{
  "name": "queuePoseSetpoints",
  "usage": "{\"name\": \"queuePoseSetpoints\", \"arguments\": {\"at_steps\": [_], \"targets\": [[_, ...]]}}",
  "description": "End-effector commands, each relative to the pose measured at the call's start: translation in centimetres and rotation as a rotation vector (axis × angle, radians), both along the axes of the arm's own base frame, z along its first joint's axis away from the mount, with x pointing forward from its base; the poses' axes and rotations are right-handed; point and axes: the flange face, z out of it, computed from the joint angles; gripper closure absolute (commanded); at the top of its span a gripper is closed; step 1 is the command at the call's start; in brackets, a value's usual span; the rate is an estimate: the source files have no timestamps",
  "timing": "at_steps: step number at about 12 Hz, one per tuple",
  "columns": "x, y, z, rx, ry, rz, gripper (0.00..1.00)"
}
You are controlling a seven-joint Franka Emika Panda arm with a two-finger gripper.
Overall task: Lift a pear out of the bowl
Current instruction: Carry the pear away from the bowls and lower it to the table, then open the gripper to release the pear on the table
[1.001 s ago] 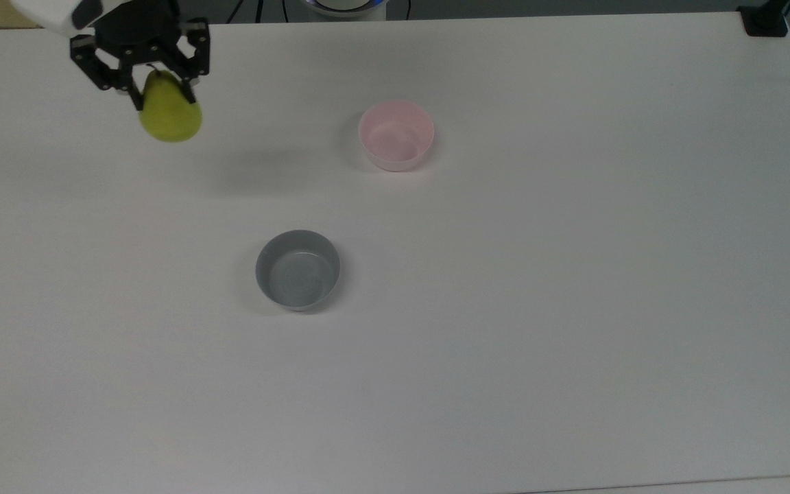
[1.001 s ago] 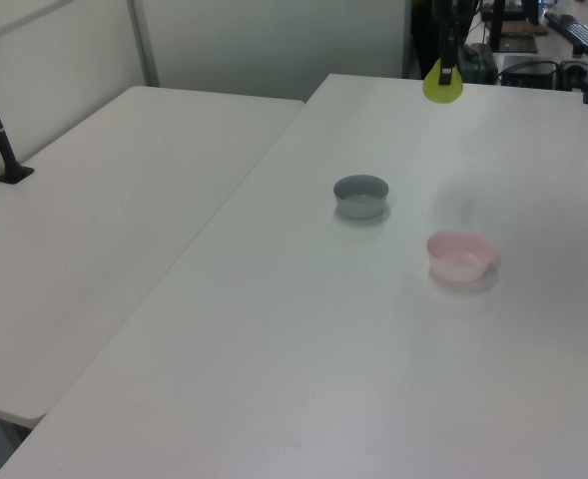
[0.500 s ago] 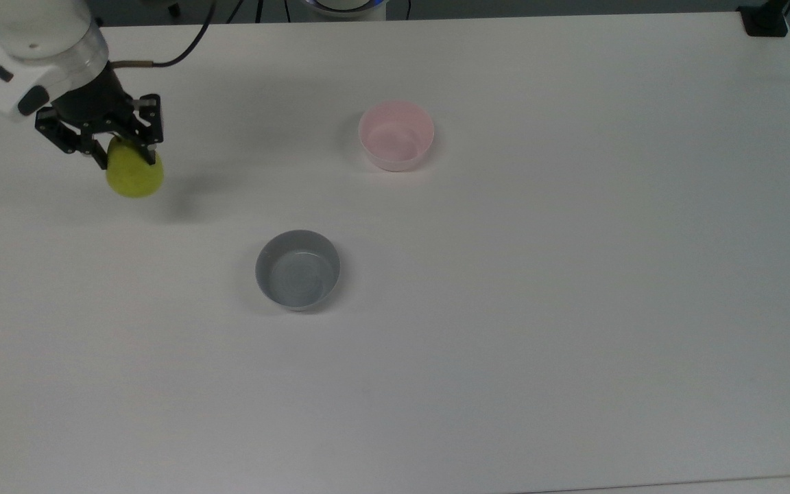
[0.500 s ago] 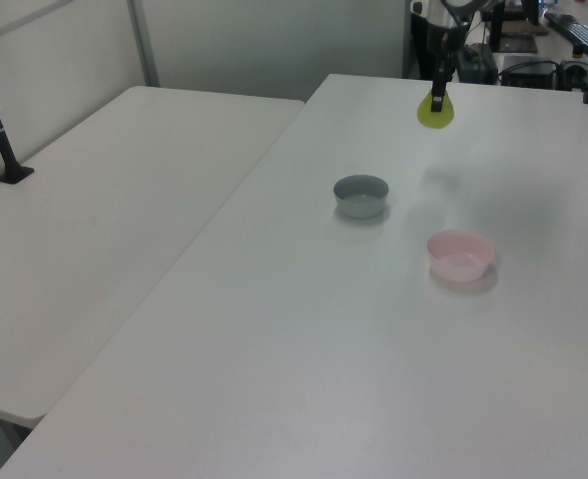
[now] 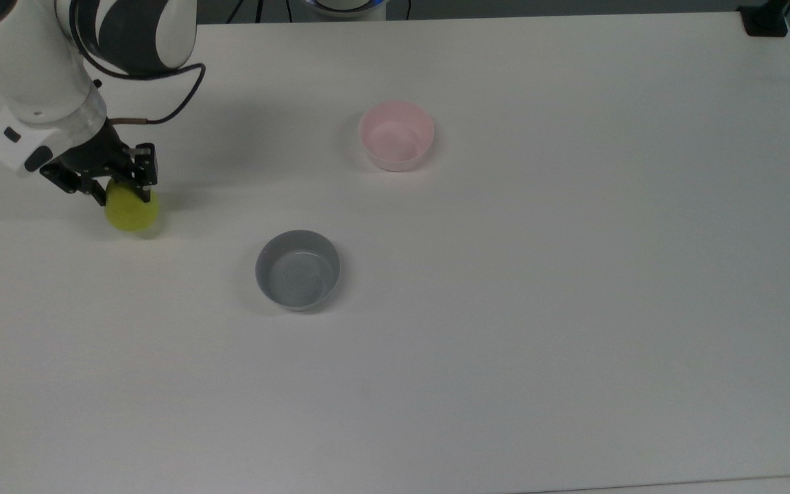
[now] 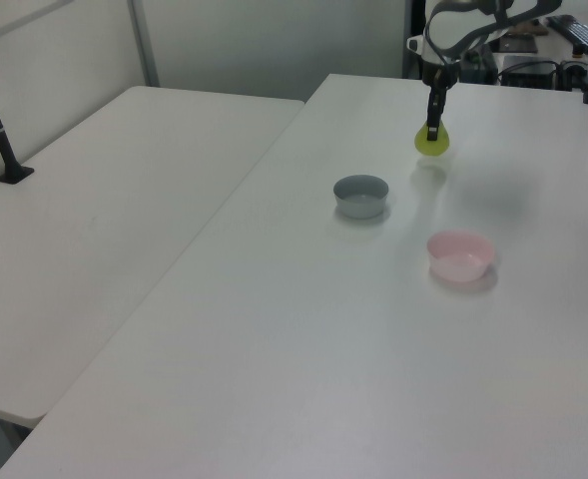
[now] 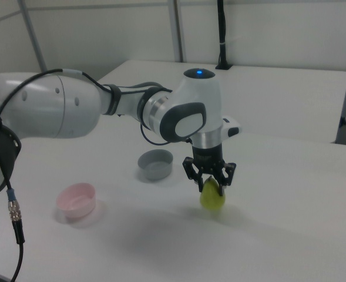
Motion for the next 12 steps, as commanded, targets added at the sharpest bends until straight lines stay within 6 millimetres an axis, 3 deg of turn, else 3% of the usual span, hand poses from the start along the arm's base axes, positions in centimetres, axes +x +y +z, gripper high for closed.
{"name": "queuePoseSetpoints", "arguments": {"at_steps": [1, 4, 5, 8, 12], "targets": [[0.9, -0.8, -1.4, -0.007, -0.029, 0.009, 1.0], [0.9, -0.8, -1.8, -0.005, -0.026, 0.005, 1.0], [0.9, -0.8, -1.8, -0.003, -0.026, 0.0, 0.82], [0.9, -0.6, -1.3, -0.006, -0.031, 0.0, 0.0], [0.5, 0.0, 2.1, -0.012, -0.061, -0.011, 0.0]]}}
